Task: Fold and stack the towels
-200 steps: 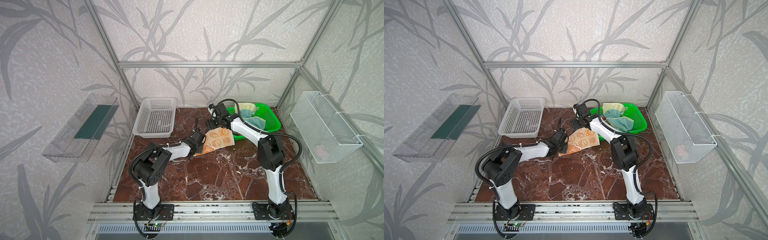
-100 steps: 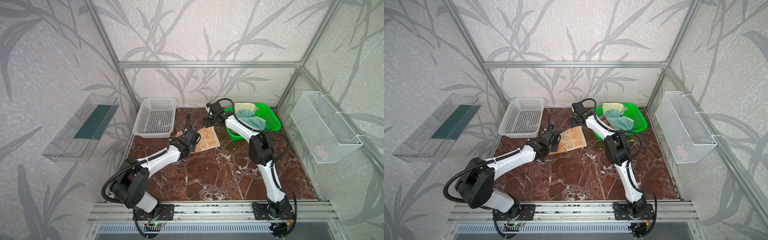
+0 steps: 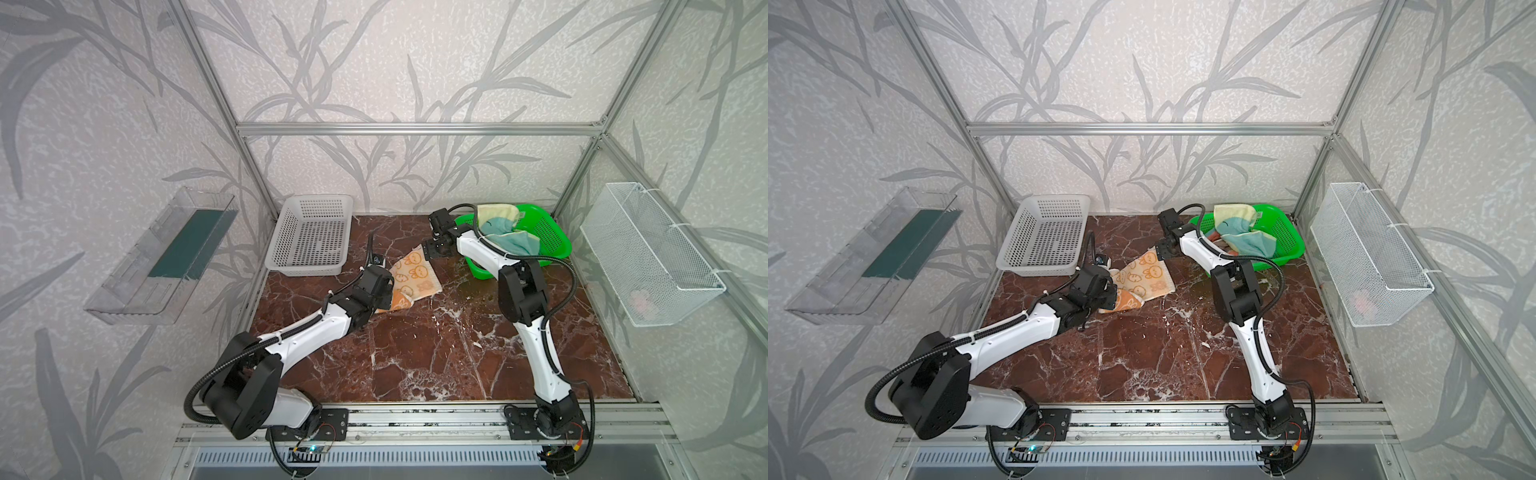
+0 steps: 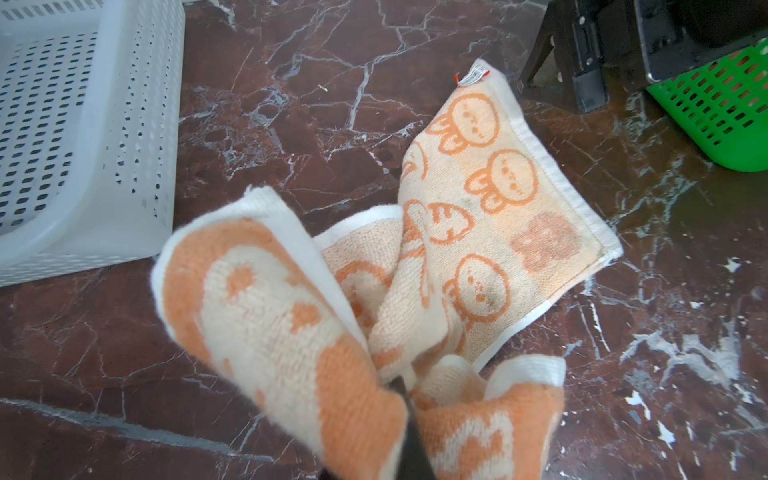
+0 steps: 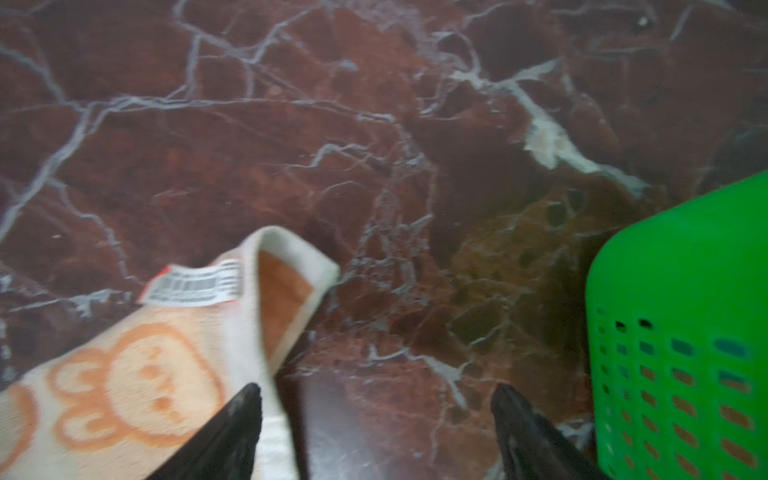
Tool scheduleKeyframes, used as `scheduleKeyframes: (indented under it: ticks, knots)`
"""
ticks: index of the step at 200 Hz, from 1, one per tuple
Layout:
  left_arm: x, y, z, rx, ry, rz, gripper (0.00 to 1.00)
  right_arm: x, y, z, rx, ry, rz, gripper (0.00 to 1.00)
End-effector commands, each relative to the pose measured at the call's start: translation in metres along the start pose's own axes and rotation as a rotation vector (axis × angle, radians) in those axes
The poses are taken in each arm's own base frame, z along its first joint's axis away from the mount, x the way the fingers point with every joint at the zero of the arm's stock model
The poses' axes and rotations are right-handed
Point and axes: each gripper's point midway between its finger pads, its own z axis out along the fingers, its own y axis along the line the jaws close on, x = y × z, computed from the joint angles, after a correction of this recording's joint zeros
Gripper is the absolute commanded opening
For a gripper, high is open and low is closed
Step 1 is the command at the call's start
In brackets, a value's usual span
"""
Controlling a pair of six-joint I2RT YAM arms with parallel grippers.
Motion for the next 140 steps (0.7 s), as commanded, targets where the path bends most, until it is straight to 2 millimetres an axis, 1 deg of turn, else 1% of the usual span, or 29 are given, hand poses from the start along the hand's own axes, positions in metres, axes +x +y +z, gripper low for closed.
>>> scheduleKeyframes:
  ticks: [1, 15, 26, 37, 49, 51, 56, 59, 64, 74, 79, 83, 95, 98, 107, 108, 110, 129, 131, 135, 140]
  knots:
    - [-0.021, -0.009, -0.013, 0.066, -0.1, -0.02, 0.0, -0.023, -0.034, -0.009, 0.017, -0.055, 0.027, 0.86]
    - [-0.023, -0.011, -0.015, 0.081, -0.109, -0.019, 0.0, -0.029, -0.039, -0.01, -0.011, -0.067, 0.01, 0.87]
    - [-0.024, -0.014, -0.015, 0.095, -0.11, -0.017, 0.0, -0.032, -0.035, -0.012, -0.046, -0.072, -0.014, 0.87]
    - [-0.024, -0.016, -0.014, 0.103, -0.106, -0.015, 0.0, -0.034, -0.021, -0.021, -0.128, -0.078, -0.057, 0.87]
    - [-0.023, -0.017, -0.011, 0.103, -0.094, -0.013, 0.0, -0.031, -0.006, -0.03, -0.205, -0.084, -0.08, 0.87]
    - [-0.023, -0.017, -0.011, 0.102, -0.092, -0.013, 0.0, -0.032, -0.001, -0.035, -0.229, -0.093, -0.086, 0.87]
    - [-0.022, -0.018, -0.009, 0.101, -0.084, -0.012, 0.0, -0.031, 0.004, -0.039, -0.253, -0.1, -0.097, 0.86]
    - [-0.022, -0.018, -0.008, 0.099, -0.078, -0.012, 0.0, -0.03, 0.011, -0.044, -0.281, -0.11, -0.111, 0.86]
    - [-0.02, -0.019, -0.006, 0.099, -0.067, -0.011, 0.0, -0.029, 0.016, -0.049, -0.301, -0.122, -0.12, 0.86]
    - [-0.016, -0.02, -0.003, 0.099, -0.047, -0.008, 0.01, -0.02, 0.027, -0.059, -0.327, -0.141, -0.145, 0.86]
    - [-0.014, -0.02, -0.001, 0.099, -0.037, -0.008, 0.01, -0.019, 0.031, -0.064, -0.339, -0.156, -0.155, 0.86]
    - [-0.012, -0.02, 0.0, 0.101, -0.031, -0.007, 0.02, -0.013, 0.035, -0.066, -0.352, -0.157, -0.163, 0.86]
    - [-0.005, -0.022, 0.004, 0.107, -0.01, -0.008, 0.03, -0.002, 0.048, -0.082, -0.404, -0.184, -0.188, 0.85]
    - [-0.002, -0.021, 0.005, 0.106, -0.003, -0.008, 0.04, -0.003, 0.049, -0.085, -0.41, -0.193, -0.191, 0.85]
    - [0.002, -0.02, 0.007, 0.099, 0.01, -0.014, 0.05, 0.01, 0.056, -0.091, -0.443, -0.197, -0.211, 0.83]
    - [0.003, -0.02, 0.007, 0.098, 0.012, -0.014, 0.06, 0.009, 0.057, -0.094, -0.447, -0.204, -0.214, 0.83]
    - [0.004, -0.019, 0.008, 0.094, 0.017, -0.013, 0.07, 0.015, 0.059, -0.096, -0.455, -0.205, -0.22, 0.82]
    - [0.019, -0.011, 0.01, 0.052, 0.073, -0.009, 0.21, 0.038, 0.067, -0.106, -0.483, -0.224, -0.258, 0.81]
    - [0.02, -0.011, 0.011, 0.049, 0.079, -0.007, 0.21, 0.042, 0.068, -0.106, -0.488, -0.222, -0.264, 0.81]
    - [0.023, -0.009, 0.01, 0.043, 0.092, -0.003, 0.22, 0.045, 0.069, -0.108, -0.49, -0.227, -0.269, 0.81]
    - [0.026, -0.008, 0.011, 0.037, 0.106, -0.001, 0.24, 0.052, 0.07, -0.108, -0.496, -0.224, -0.279, 0.81]
